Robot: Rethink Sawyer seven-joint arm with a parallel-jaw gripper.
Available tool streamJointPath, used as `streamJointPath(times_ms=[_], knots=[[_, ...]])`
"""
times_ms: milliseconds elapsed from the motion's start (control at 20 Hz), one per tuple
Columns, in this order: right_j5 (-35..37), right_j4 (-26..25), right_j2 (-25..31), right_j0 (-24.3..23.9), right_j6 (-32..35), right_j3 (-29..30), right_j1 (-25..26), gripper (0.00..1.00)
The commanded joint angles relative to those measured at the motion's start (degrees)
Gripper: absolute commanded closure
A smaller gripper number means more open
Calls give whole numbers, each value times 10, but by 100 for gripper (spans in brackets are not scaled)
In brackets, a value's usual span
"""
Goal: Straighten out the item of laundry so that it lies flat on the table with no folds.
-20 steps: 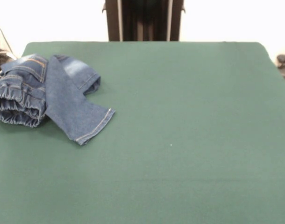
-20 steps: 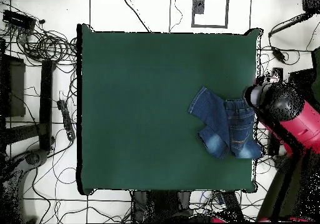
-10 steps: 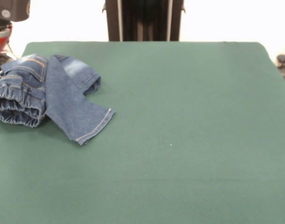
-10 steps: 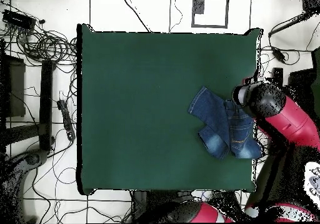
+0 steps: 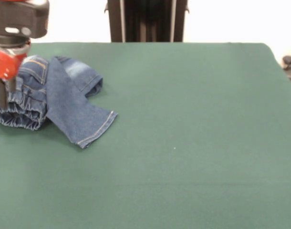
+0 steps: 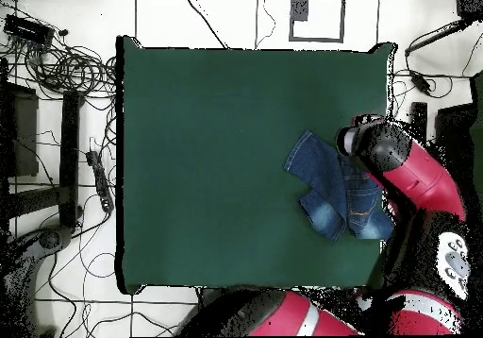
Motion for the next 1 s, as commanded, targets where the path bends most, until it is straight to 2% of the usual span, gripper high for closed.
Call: streamJointPath(times_ms=[50, 350, 750, 1000], knots=[[-23, 46, 46, 50, 160, 54, 51, 0], [-15, 66, 56, 47, 135, 56, 57, 0], [85, 58, 34, 47, 108, 26, 76, 0], [159, 42, -7, 57, 121, -13, 105, 0]])
